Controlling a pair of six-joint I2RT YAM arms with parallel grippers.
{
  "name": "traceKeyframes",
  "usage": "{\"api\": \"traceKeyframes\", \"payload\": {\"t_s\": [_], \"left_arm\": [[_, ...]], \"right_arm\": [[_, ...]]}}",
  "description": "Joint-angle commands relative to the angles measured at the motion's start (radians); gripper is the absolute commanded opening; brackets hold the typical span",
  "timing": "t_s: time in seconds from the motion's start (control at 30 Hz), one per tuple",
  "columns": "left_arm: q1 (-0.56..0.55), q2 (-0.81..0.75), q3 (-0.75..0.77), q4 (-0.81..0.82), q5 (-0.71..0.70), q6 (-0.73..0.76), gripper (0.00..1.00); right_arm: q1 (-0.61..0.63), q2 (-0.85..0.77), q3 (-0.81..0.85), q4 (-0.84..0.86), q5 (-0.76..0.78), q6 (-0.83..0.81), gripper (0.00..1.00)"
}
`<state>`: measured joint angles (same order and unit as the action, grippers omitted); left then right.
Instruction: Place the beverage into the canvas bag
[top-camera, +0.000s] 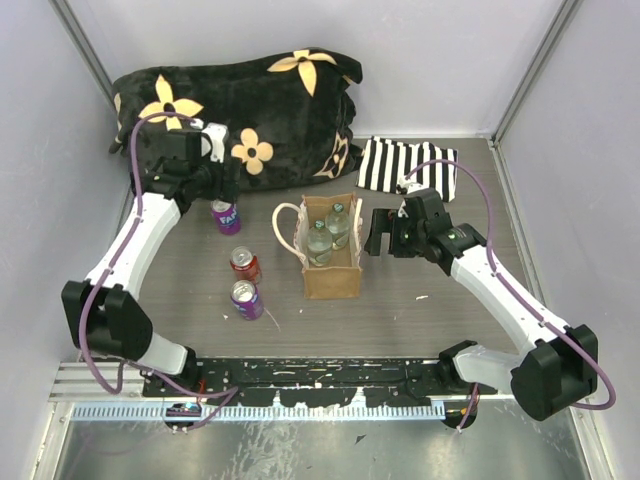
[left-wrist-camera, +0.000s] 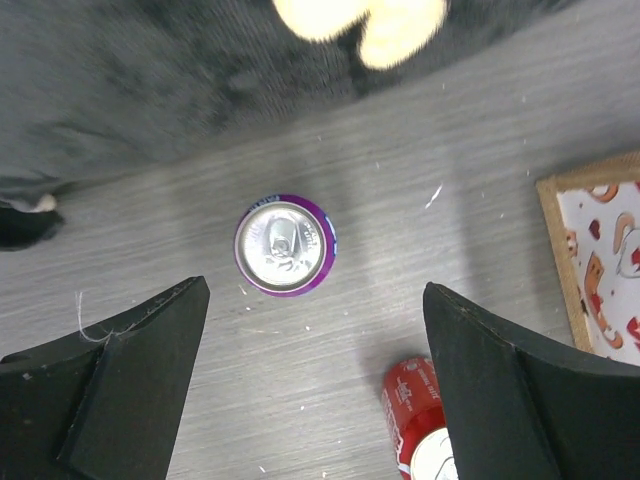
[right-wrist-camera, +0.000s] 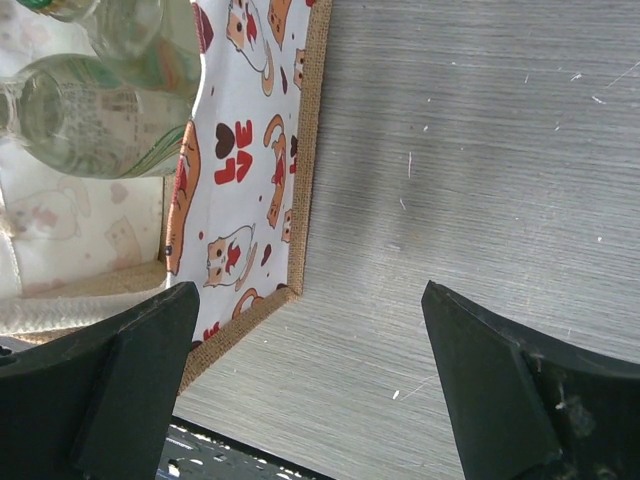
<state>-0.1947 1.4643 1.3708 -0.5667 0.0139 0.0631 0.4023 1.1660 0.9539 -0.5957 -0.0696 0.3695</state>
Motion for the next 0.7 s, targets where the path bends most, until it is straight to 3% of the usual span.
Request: {"api": "traceKeyframes", "payload": {"t_s": [0.0, 0.13, 0.67], "left_arm": [[-0.001, 0.084, 0.066, -0.118, 0.056, 0.036, 0.95], [-0.012, 0.157, 0.117, -0.205, 0.029, 0.048, 0.95], [-0.012, 0.316, 0.111, -0.142, -0.081, 0.087, 0.99]], "right_arm": [[-0.008, -0.010, -0.009, 0.045, -0.012, -0.004, 1.00], [-0.019, -0.012, -0.010, 0.042, -0.011, -0.010, 1.00], [-0.046, -0.028, -0.026, 0.025, -0.016, -0.024, 1.00]]}}
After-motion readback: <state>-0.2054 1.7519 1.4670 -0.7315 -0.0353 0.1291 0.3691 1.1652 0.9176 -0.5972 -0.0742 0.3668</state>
